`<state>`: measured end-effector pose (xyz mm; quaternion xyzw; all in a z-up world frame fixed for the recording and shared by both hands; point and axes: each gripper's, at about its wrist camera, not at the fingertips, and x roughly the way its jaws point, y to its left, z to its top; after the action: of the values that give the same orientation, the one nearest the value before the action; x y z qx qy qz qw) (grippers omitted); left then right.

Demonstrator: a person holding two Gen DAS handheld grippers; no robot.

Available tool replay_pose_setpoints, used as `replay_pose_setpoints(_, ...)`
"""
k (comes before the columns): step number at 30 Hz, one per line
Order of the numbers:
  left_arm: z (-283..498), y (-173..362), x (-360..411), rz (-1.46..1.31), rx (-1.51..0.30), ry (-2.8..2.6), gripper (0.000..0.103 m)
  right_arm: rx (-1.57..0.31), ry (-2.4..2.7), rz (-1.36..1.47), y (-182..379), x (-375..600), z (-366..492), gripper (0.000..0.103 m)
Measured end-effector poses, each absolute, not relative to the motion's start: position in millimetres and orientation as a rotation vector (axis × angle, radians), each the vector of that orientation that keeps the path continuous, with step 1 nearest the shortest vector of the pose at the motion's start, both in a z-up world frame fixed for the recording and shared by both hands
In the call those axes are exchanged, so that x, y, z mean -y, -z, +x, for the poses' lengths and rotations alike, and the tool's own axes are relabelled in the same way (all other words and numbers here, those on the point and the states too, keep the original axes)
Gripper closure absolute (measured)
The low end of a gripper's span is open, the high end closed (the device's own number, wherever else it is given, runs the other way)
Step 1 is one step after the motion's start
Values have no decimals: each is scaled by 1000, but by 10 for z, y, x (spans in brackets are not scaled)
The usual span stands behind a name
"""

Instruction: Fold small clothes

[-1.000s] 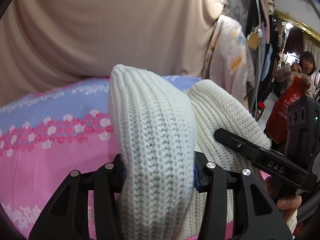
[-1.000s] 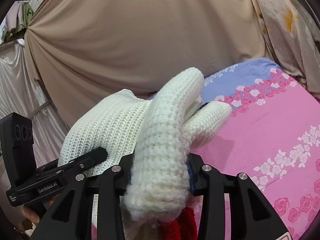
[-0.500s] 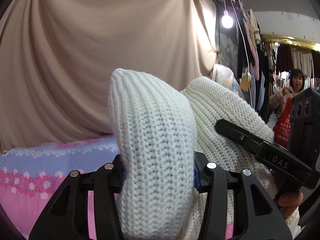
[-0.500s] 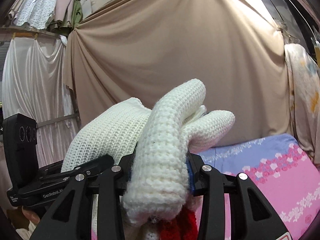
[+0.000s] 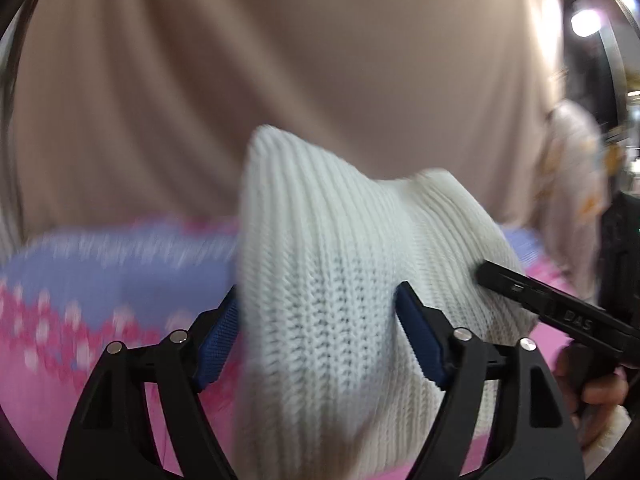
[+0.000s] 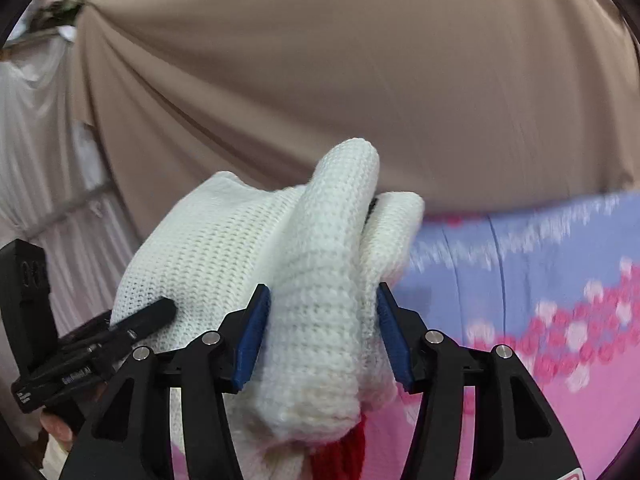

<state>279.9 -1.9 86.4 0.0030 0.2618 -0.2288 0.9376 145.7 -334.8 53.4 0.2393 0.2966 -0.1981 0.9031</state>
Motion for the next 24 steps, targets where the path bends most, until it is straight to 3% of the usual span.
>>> replay_pose_setpoints(3,3020,-228,-188,-47,-696,447,38,-668,432,614,78,3473,1275,62)
replay_pose_setpoints(6,2915,-144,-363,-73,-676,435,37,-624,465,555,-32,3383,1184,62)
replay_pose_setpoints(9,2818,-256,-344,-48,-627,411,28,-642,454,480,-266,3266,1355,58)
replay_pose_setpoints(11,2844,-313,-377,-84,-633,441,17,-670,413,489,-280,3276,1446,37)
replay_pose_setpoints(14,2937,-246,-403,-149,-684,484,14,-731,404,518,-21,3345,1551,37)
replay_pose_setpoints(15,2972,-192,-447,-149,-703,469,14,-756,402,526,70,3372,1594,40)
replay_pose_setpoints(19,2981,-11,-394,-145,-745,428,20,-749,359,495,66,3362,1752,87)
replay_pose_setpoints(22,2919,29,-299,-123,-758,443,23,-649,382,376,-347,3281,1770,89)
replay_pose_setpoints(24,2866,38,-246,-103,-750,426,22,-680,386,389,-265,3330,1812,88)
